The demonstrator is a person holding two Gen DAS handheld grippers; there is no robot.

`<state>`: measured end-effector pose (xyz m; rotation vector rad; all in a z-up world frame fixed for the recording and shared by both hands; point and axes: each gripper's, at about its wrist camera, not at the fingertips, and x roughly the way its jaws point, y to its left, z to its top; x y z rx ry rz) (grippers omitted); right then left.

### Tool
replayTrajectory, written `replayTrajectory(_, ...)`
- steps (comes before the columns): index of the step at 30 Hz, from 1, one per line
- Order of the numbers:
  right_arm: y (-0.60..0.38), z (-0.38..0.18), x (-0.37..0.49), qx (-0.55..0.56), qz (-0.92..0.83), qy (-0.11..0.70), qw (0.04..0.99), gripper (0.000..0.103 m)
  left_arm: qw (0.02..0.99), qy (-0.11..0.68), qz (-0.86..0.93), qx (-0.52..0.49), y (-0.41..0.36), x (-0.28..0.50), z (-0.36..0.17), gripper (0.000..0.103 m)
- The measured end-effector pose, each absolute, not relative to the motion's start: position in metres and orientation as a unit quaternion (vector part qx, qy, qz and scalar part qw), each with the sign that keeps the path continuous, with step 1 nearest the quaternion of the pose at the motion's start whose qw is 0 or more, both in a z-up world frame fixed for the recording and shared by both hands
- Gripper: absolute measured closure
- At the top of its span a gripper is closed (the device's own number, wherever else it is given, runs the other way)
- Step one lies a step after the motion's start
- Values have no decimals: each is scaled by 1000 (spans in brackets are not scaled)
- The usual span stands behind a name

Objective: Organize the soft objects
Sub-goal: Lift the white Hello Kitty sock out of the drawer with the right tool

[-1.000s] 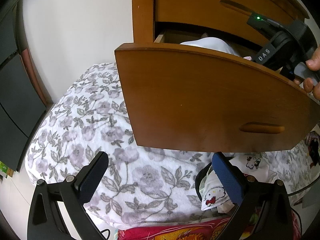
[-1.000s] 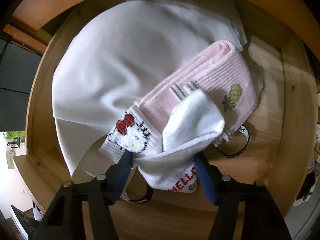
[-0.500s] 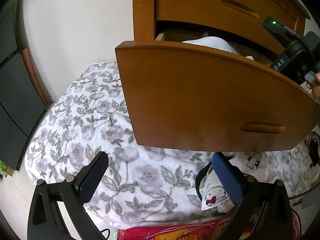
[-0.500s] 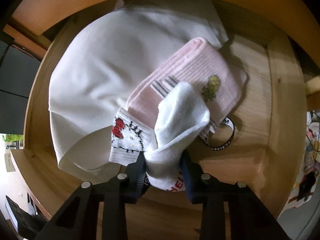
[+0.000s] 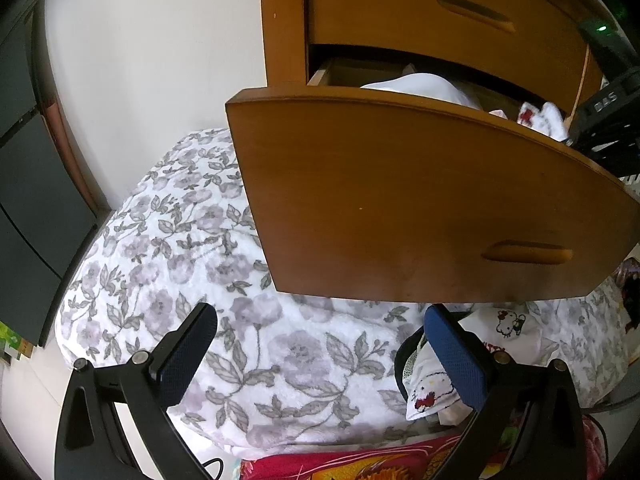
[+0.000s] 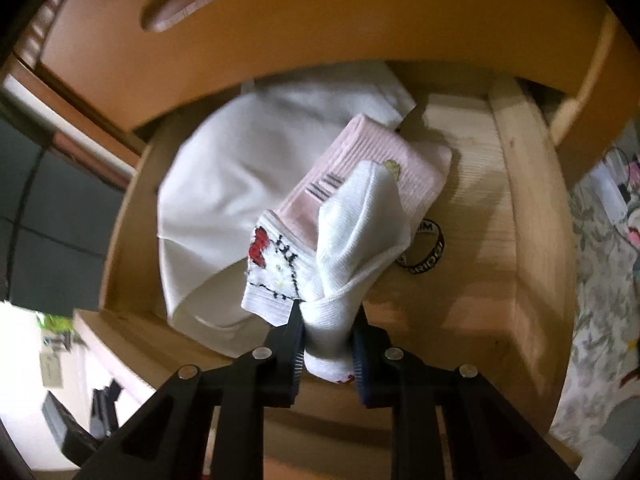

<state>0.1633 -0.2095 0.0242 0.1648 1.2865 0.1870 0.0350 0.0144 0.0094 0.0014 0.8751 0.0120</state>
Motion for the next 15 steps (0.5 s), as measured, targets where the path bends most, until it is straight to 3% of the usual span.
replayTrajectory(15,-231,123,47,132,62,435,888,81,913,408,15,18,10,29,15,0)
